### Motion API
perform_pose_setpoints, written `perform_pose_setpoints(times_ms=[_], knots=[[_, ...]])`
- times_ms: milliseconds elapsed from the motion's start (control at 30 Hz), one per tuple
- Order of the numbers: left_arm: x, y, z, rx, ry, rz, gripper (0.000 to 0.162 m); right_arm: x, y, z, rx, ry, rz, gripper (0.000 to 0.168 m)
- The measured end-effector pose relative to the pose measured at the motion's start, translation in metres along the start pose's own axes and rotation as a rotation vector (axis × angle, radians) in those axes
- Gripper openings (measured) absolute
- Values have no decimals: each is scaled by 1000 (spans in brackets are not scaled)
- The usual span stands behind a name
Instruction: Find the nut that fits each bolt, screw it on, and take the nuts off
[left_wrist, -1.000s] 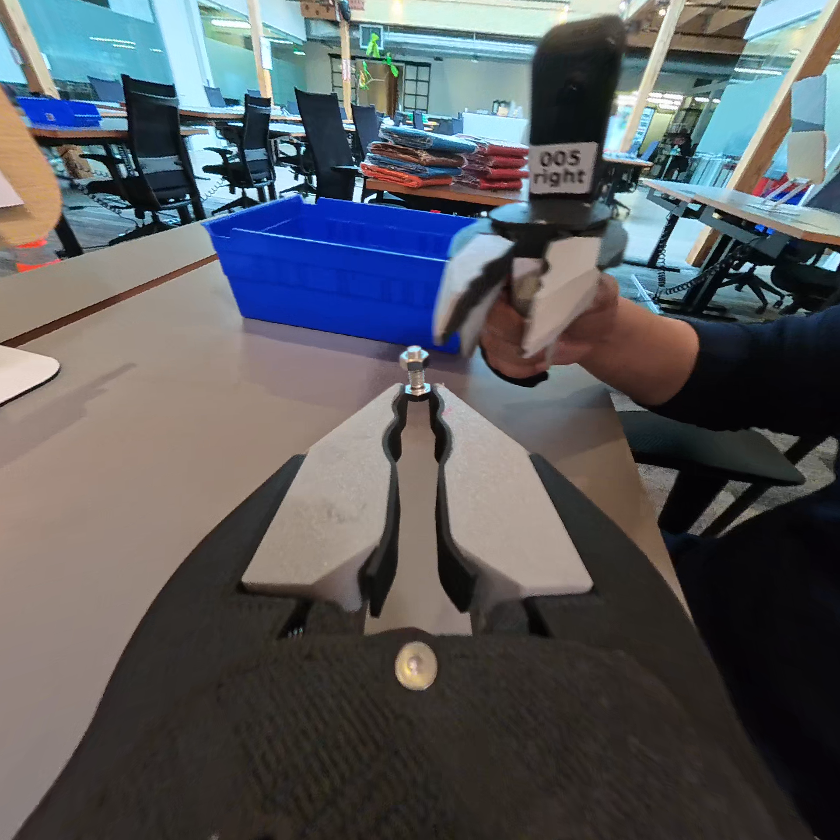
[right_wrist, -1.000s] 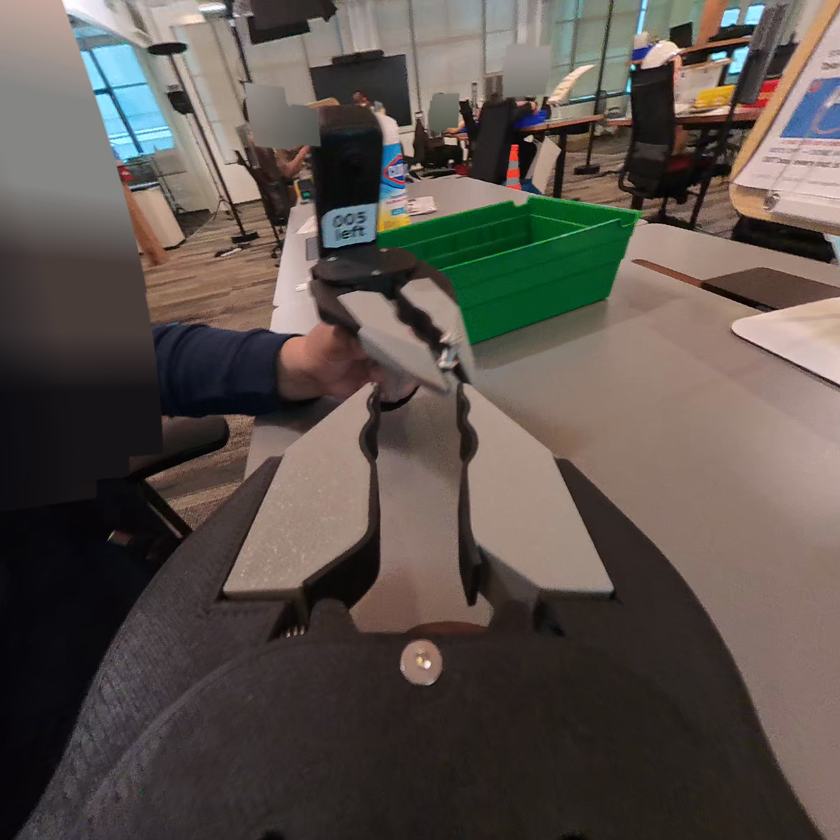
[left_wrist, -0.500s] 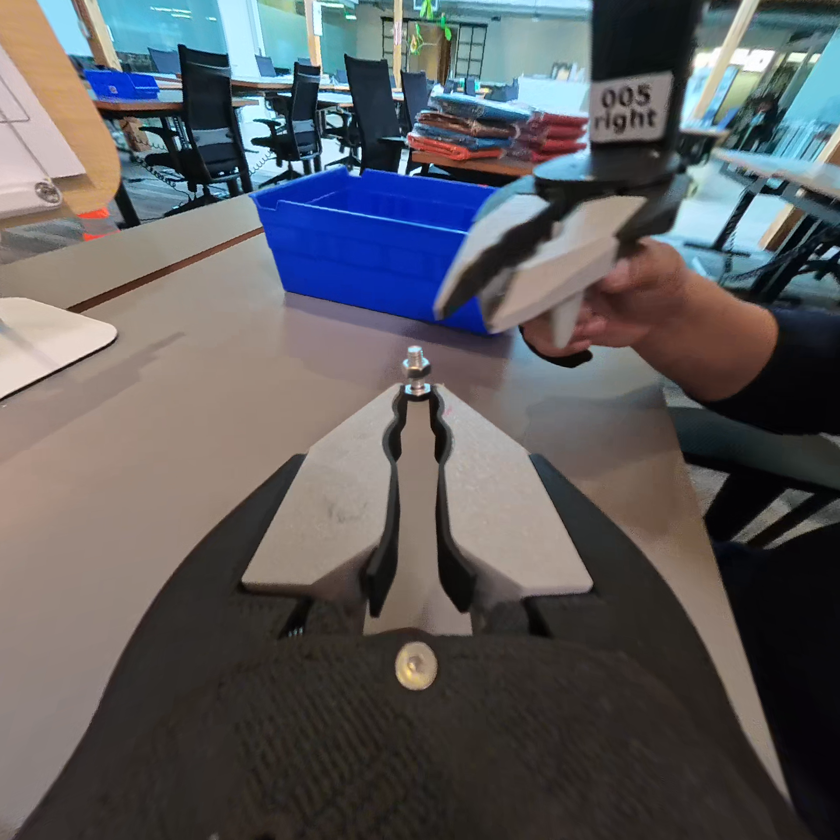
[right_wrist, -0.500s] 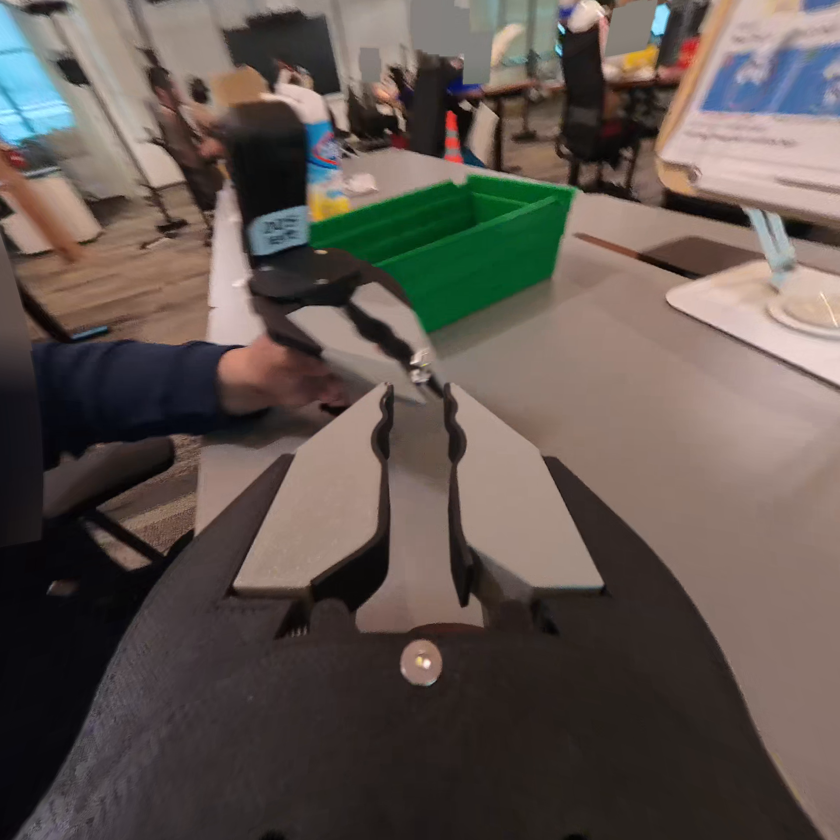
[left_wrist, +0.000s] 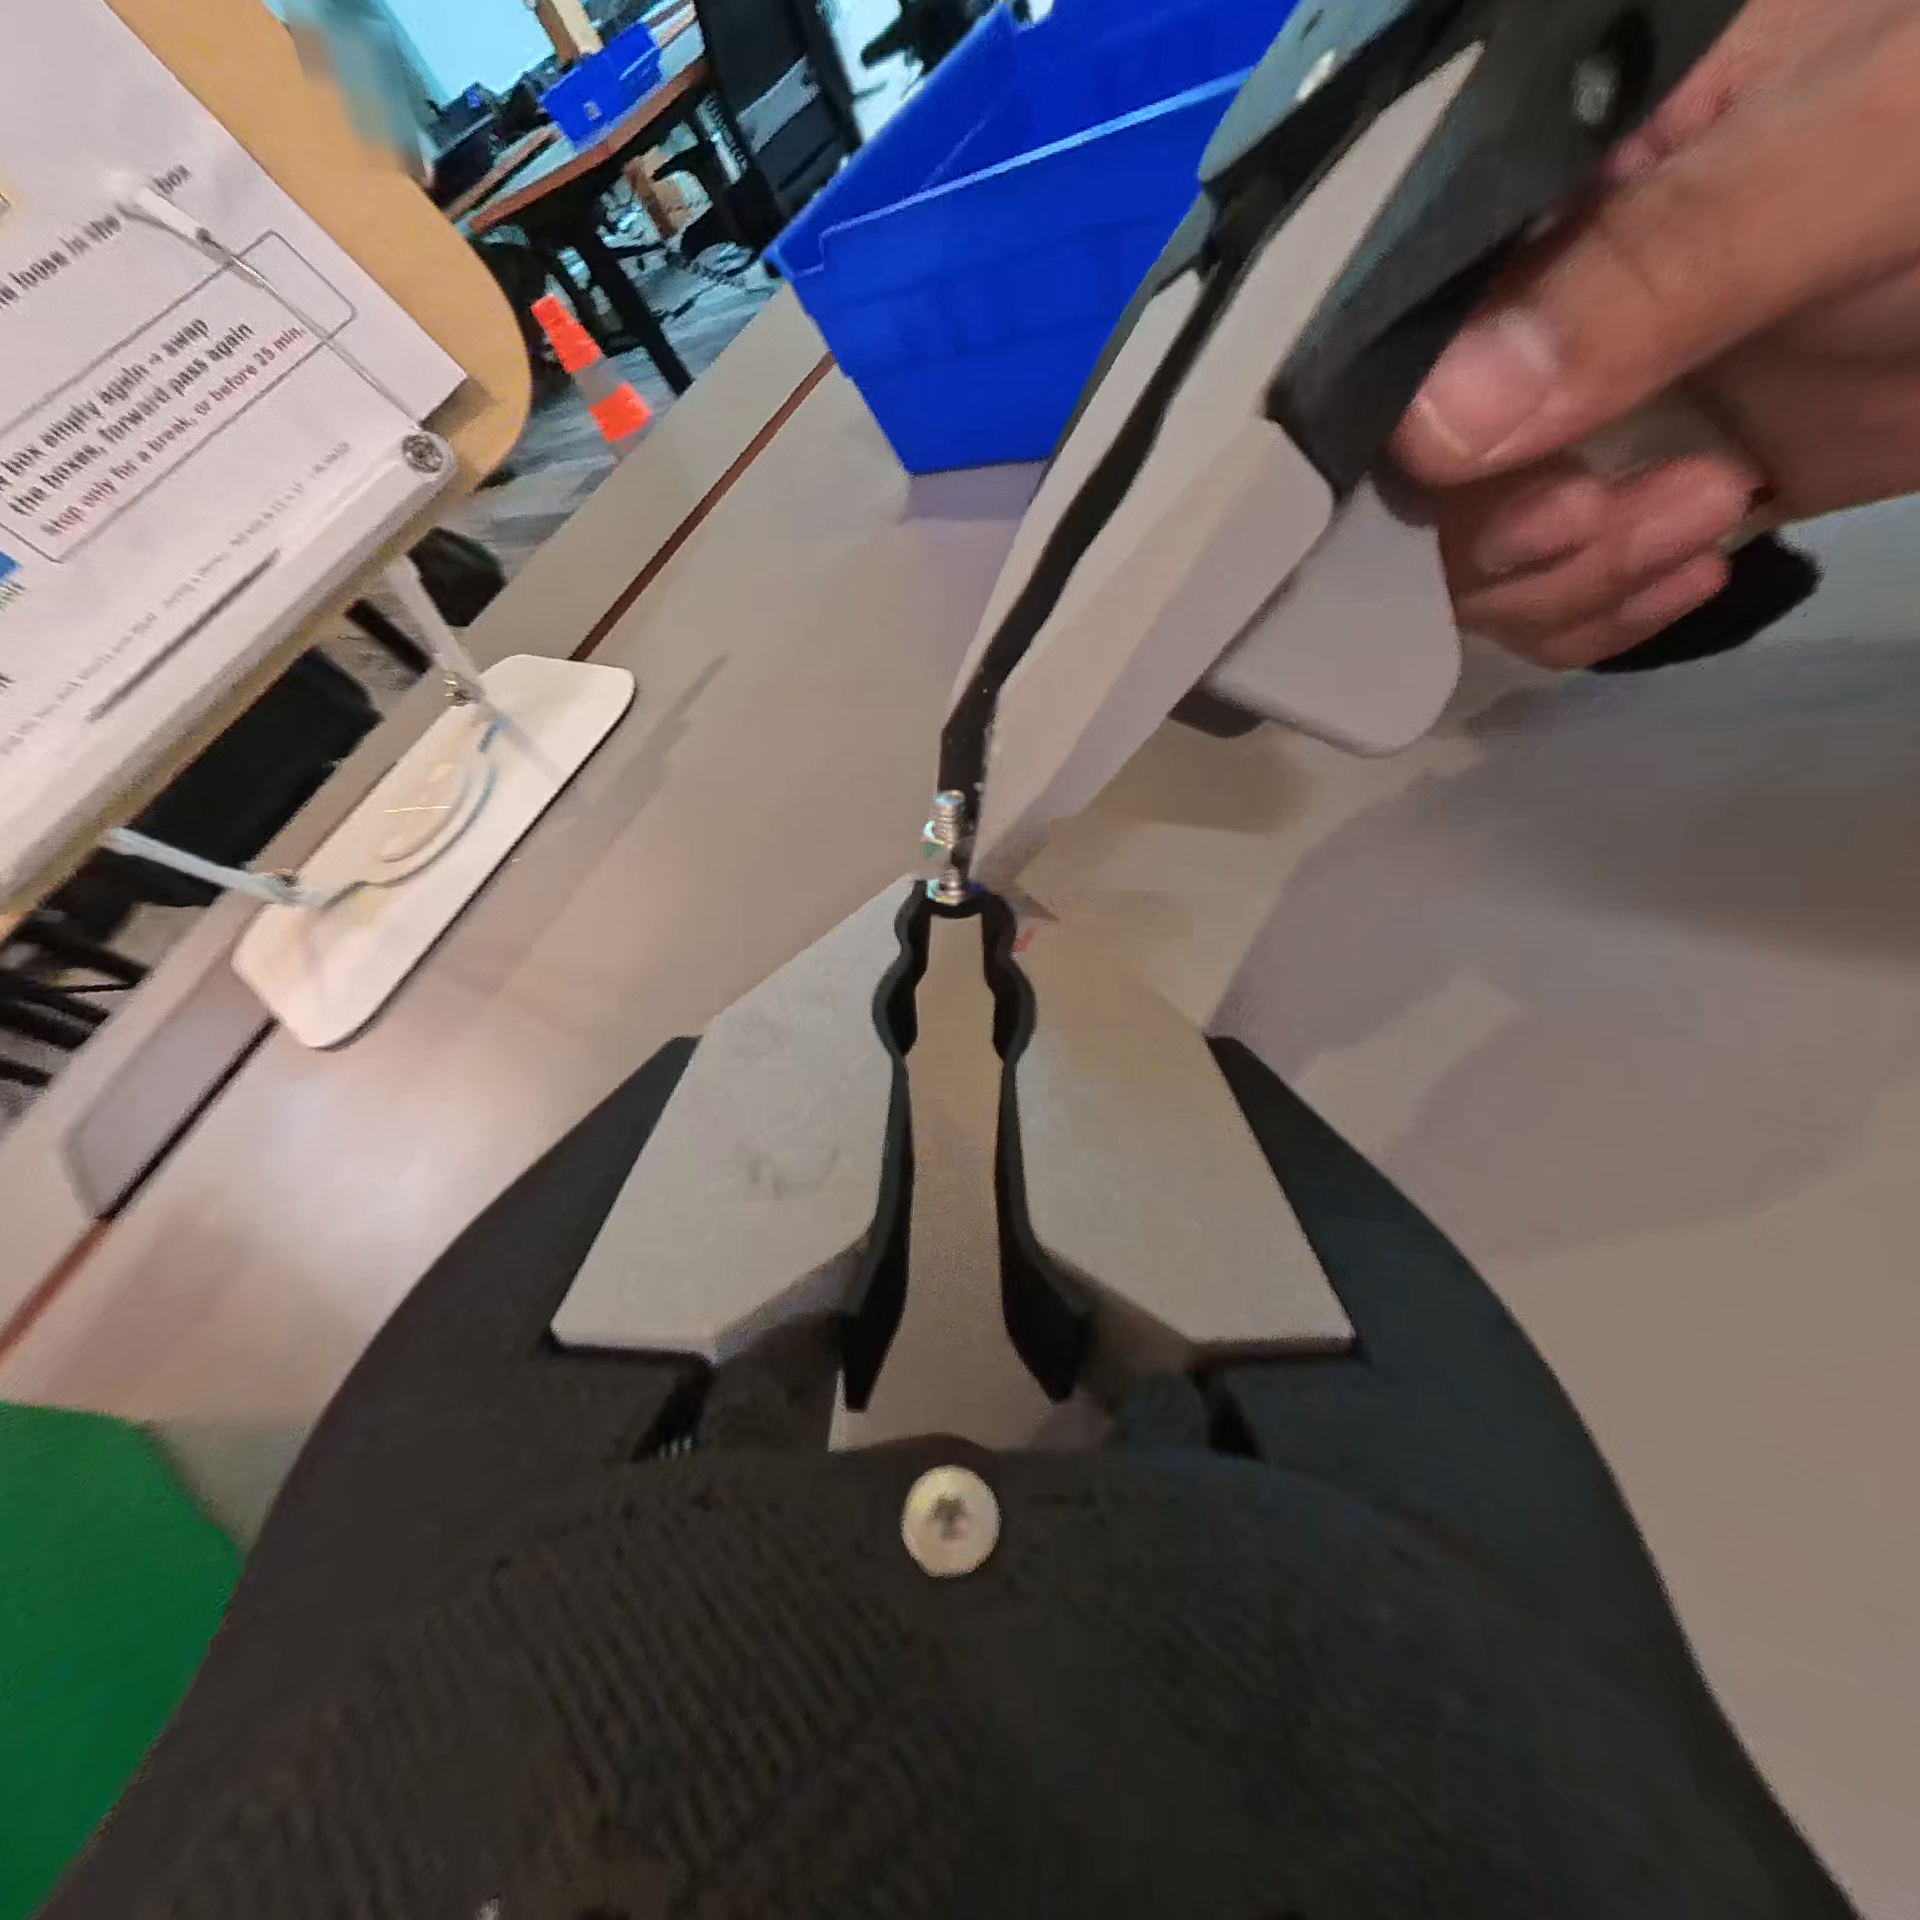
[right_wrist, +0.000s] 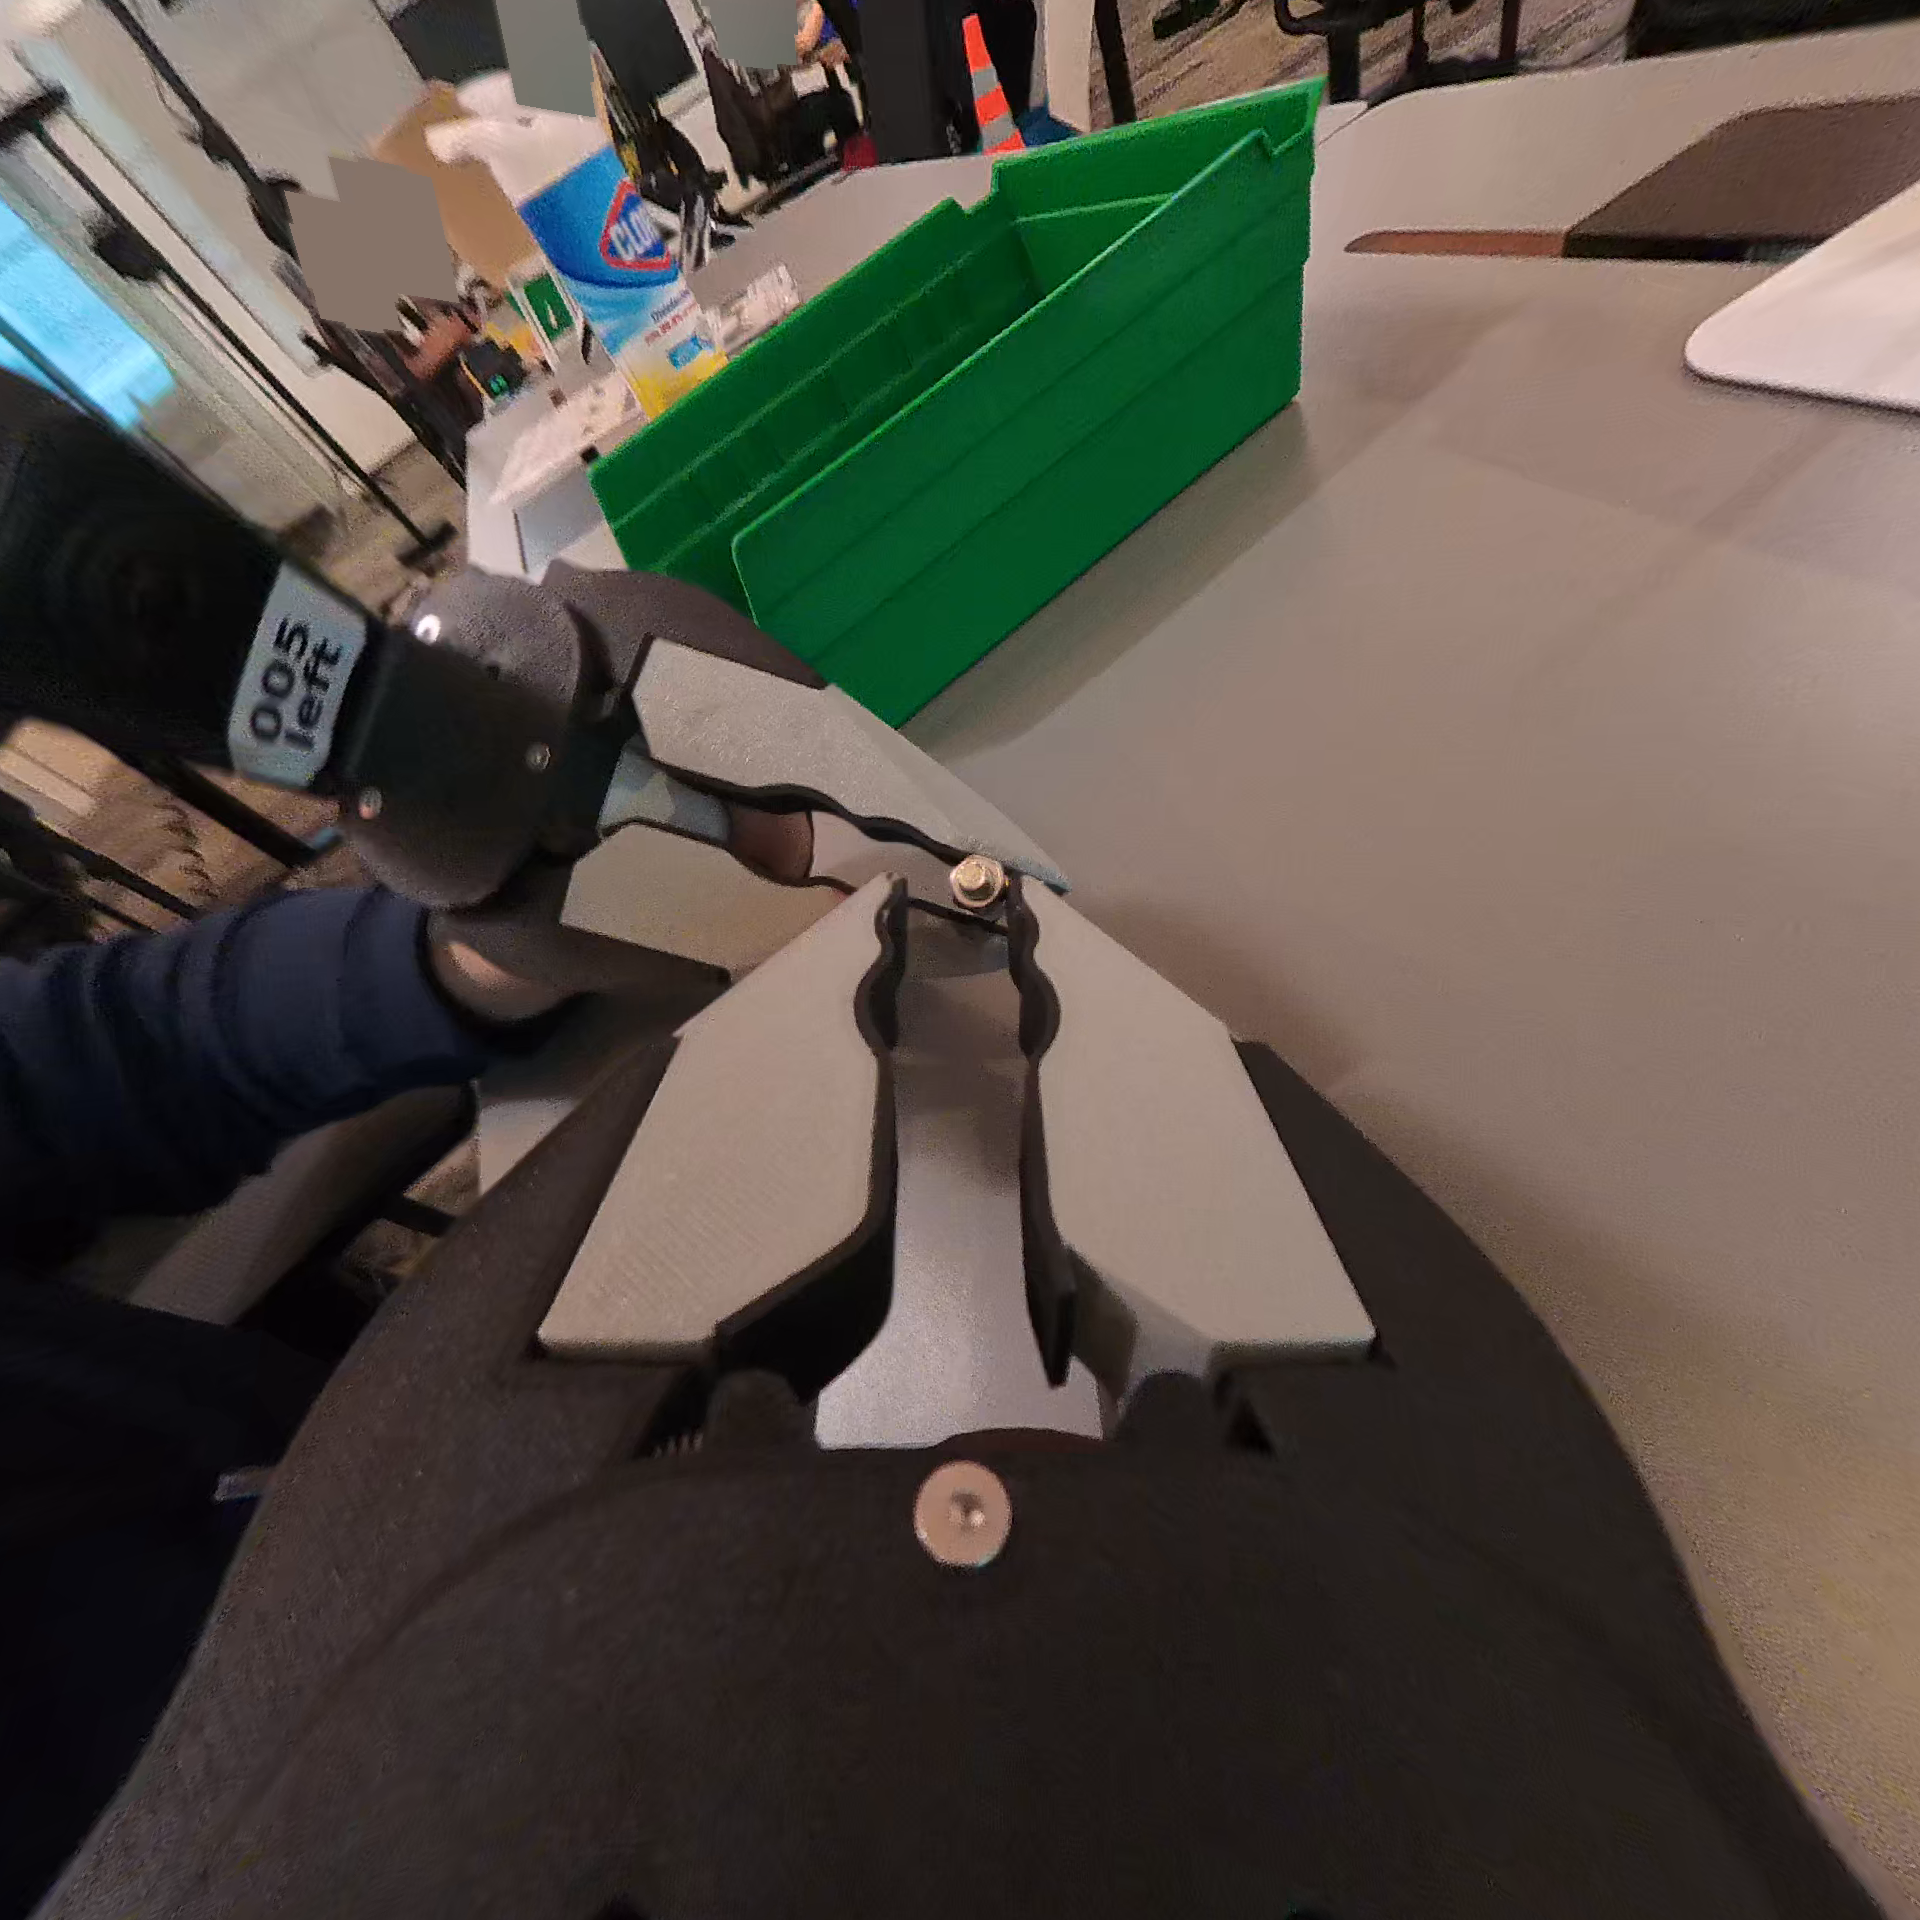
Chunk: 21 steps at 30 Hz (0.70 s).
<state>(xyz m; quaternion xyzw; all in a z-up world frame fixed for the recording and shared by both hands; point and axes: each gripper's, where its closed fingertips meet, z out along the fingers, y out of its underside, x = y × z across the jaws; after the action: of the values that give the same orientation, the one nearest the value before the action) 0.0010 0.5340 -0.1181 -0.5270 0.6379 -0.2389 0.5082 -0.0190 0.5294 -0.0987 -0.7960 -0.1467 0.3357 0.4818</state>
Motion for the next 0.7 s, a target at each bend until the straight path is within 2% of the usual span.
perform_pose_setpoints(times_ms=[167,267,333,400,467,567,633,700], knots=[[-8,10,2,-125,-183,269,7,10,7,10,14,6,117,8],[-13,12,4,-189,-299,441,8,14,9,12,13,29,117,7],[-14,7,4,-166,-341,467,8,14,6,9,38,43,91,7],[-7,-2,3,-73,-275,335,8,9,2,1,83,45,55,7],[9,-14,0,55,-72,95,21,4,-1,-9,134,35,28,7],[16,-36,-13,233,197,-265,26,1,-6,-29,191,49,12,7],[9,-44,-21,314,284,-415,30,0,-16,-51,225,90,-18,7],[-2,-38,-21,307,280,-482,31,14,-33,-94,227,262,-121,7]])
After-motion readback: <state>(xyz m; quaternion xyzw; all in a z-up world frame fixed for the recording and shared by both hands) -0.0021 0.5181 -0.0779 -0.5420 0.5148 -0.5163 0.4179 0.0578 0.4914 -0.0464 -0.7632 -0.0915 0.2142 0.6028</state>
